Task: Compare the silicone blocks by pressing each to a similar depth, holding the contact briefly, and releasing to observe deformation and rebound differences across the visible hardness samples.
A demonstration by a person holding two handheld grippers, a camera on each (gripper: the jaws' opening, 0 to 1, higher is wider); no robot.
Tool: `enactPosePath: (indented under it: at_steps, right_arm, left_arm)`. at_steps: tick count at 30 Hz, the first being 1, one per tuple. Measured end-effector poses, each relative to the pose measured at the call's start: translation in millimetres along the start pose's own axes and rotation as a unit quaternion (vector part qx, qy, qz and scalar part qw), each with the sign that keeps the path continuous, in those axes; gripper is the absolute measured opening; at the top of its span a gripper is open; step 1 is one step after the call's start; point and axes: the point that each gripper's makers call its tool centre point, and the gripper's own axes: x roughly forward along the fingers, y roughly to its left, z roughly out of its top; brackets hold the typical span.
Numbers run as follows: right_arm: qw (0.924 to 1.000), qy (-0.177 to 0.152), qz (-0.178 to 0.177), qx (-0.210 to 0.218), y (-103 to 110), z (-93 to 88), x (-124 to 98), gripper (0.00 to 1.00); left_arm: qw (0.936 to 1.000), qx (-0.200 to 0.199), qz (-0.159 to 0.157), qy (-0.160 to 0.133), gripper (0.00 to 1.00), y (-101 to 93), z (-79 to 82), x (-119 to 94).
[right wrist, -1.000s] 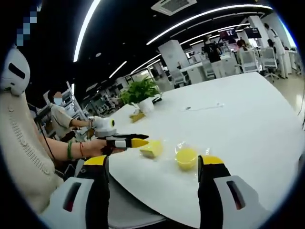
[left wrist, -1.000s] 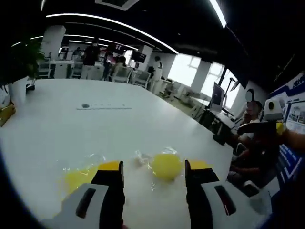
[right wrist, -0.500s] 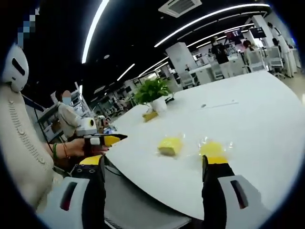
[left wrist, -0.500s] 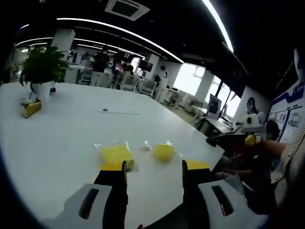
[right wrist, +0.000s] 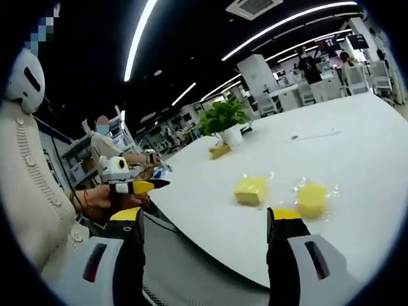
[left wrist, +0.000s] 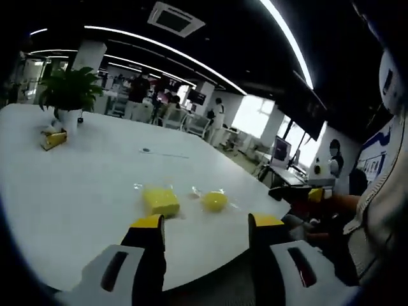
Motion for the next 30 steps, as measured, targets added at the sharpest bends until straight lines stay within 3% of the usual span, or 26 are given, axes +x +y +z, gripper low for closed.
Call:
enactPosePath:
  at_steps: [11, 18, 23, 30]
  right_arm:
    - [0.9999, 0.006, -0.003, 0.009, 0.9, -4.2, -6.4, 0.71]
    - [0.9991, 0.024, -0.024, 0.025, -7.3, -12.8, -15.8, 0.72]
    - [0.9985, 0.026, -0.026, 0.040, -10.1, -14.8, -20.2, 0.71]
    - [0.9987, 0.025, -0.028, 0.035, -10.6, -14.0, -17.4, 0.73]
  left_arm:
    - [0.9998, 0.002, 0.012, 0.015, 0.40, -0.3, -10.3, 2.1]
    - [0.9971, 0.055, 0.006, 0.051, 0.43, -11.1, -19.9, 9.4]
    - [0.9973, 0.051, -0.004, 0.053, 0.44, -17.2, -21.1, 13.7]
    - [0.9977, 0.056, 0.016, 0.034, 0.49, -9.6, -12.0, 11.8]
